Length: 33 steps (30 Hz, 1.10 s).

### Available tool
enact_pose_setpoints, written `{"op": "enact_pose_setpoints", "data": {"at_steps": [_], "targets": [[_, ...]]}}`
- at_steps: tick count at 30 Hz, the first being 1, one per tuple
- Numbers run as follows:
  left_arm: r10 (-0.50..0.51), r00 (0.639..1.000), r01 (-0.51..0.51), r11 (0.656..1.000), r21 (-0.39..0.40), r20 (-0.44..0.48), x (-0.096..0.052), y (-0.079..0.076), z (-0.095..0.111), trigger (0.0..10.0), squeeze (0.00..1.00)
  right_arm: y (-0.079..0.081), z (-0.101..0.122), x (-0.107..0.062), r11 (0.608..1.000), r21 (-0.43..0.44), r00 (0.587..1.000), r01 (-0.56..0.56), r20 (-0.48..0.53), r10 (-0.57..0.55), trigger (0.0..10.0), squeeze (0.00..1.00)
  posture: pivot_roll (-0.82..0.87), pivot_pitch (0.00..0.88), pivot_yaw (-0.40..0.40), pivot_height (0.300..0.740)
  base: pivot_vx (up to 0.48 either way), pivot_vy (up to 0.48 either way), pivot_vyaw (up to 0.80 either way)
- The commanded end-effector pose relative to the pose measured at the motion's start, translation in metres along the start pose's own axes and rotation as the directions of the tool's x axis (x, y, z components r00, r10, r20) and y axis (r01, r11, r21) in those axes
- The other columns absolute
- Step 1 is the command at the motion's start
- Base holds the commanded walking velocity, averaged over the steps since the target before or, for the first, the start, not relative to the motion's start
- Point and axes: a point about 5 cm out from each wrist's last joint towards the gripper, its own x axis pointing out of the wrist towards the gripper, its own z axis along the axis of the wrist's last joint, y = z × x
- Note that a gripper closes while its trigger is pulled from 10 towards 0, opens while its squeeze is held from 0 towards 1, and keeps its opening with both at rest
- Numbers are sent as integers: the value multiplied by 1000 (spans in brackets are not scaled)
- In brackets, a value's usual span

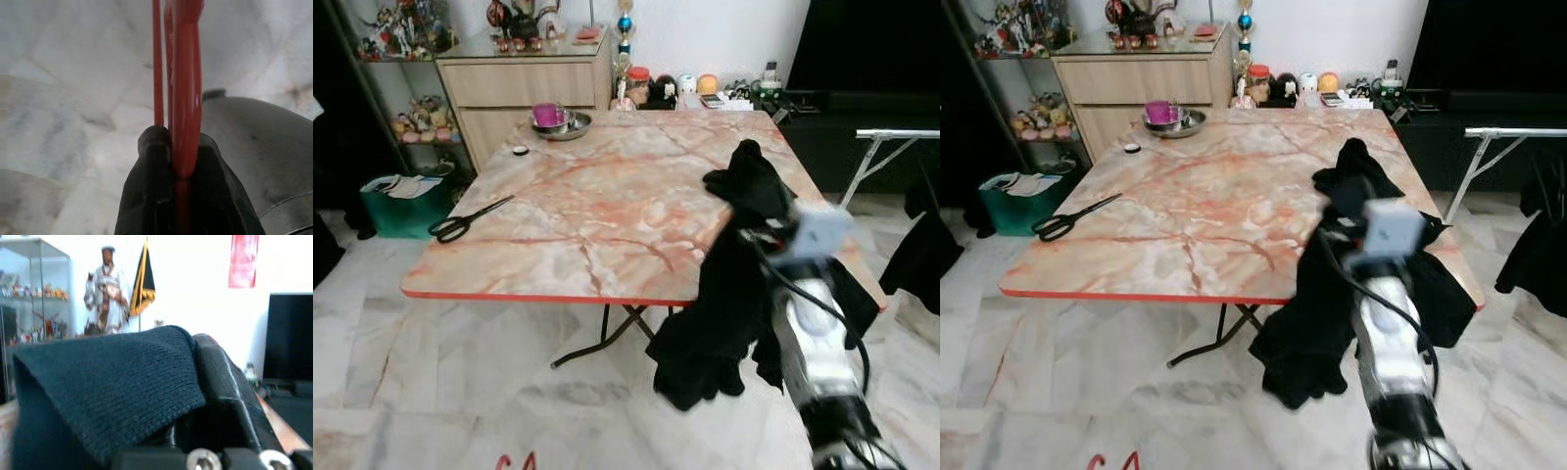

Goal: Hang hanger

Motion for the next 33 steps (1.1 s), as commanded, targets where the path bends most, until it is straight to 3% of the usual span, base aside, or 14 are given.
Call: {"op": "enact_pose_setpoints", "data": {"at_steps": [1,2,4,8,18,27,33], "targets": [[-10,1000,10,1000,7,-15,0,-2,-4,10000,0,-26,31,20,996,-30,992,80,101,-76,10000,0,11,0,54,740,322,0,0],[-10,1000,10,1000,7,-15,0,-2,-4,10000,0,-26,31,20,996,-30,992,80,101,-76,10000,0,11,0,54,740,322,0,0],[-12,1000,12,1000,8,-13,0,-2,-3,10000,0,-37,53,36,993,0,979,115,167,-113,10000,0,11,0,54,740,326,0,0],[-11,1000,11,1000,2,-11,0,-3,-2,10000,0,-47,58,48,983,37,975,177,131,-180,10000,0,14,0,49,740,325,0,0],[-12,1000,12,1000,0,-7,1,-3,0,10000,0,-48,53,56,981,51,978,189,75,-192,10000,0,17,0,49,740,324,0,0],[-12,1000,12,1000,4,-10,1,-3,0,10000,0,-45,61,63,981,95,978,167,109,-177,10000,0,21,0,50,740,325,0,0],[-17,1000,17,1000,12,-13,0,-4,-1,10000,0,-34,66,75,995,60,989,83,116,-89,10000,0,24,0,46,740,326,0,0]]}}
